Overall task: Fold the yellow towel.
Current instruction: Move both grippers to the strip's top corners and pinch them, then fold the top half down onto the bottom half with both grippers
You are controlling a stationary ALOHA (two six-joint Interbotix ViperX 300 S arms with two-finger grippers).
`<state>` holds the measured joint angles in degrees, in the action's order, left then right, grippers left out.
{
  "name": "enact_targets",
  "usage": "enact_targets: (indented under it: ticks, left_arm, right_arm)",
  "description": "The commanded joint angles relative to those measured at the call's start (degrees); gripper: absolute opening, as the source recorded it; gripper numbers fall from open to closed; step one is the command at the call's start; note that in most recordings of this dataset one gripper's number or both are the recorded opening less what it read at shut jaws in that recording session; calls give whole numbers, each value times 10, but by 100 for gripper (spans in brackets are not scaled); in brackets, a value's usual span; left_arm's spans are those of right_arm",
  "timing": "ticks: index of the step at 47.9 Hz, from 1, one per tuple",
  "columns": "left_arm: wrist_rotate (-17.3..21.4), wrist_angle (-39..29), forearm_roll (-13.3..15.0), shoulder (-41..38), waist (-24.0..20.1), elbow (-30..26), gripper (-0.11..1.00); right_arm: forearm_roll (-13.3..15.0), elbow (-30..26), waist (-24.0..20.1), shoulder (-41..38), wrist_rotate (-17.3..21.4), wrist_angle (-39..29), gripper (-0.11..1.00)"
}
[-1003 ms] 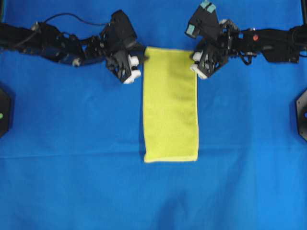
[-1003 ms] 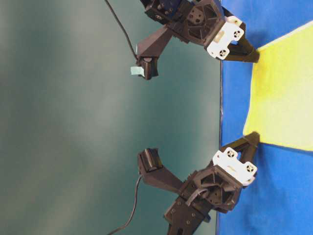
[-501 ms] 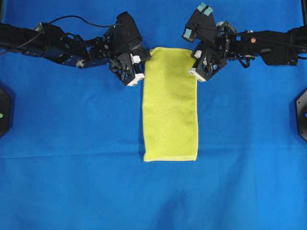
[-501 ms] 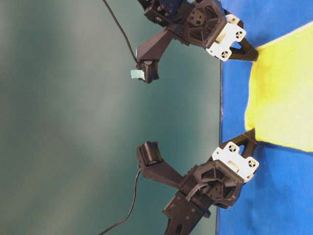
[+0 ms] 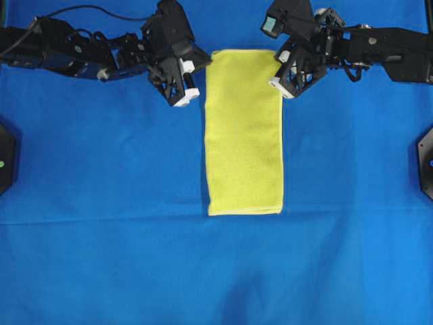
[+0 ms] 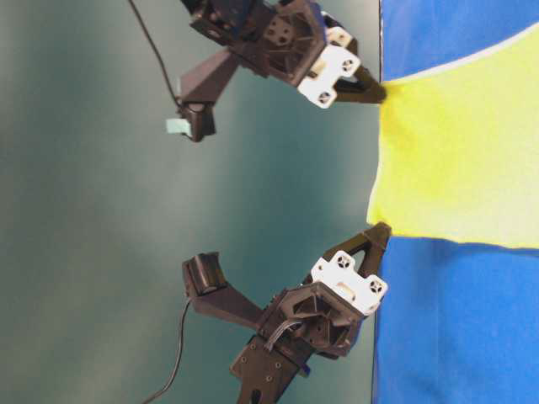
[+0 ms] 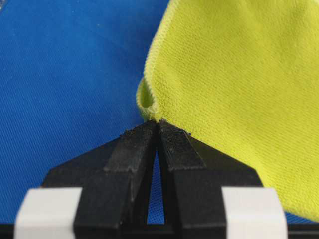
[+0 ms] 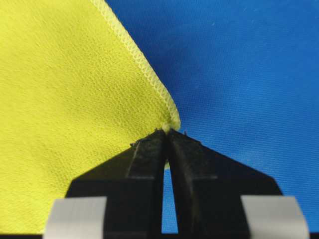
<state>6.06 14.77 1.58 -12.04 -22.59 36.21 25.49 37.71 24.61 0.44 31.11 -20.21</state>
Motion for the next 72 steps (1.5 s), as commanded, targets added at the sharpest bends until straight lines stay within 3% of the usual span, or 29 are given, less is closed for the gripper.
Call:
enact_targets:
  ticks: [1,15,22,31,46,54,64,72]
  left_arm:
    - [4,2,0,18,-1,-10,1]
    - [6,-18,-1,37,4,-6,1]
    - [6,-42,-1,66,23,-2,1]
    - [6,-46,0,94,81,19,1]
    - [-10,-47,0,104,203,59,1]
    - [-22,-40,0,89,265,56,1]
    - [-59,-32,-1,52,304,52,1]
    - [-61,-30,0,38,313,51,1]
  right_arm:
    - [1,-7,-2,15,3,1,4]
    - [-3,-5,-18,20,8,-8,4]
    - [-4,-2,-52,43,10,-36,4]
    - [-20,11,-118,76,12,-69,4]
    - [-26,40,-257,97,101,-80,4]
    - [-26,46,-309,92,134,-77,4]
    - [-25,54,-340,69,164,-69,4]
    - [-26,54,-343,44,165,-39,4]
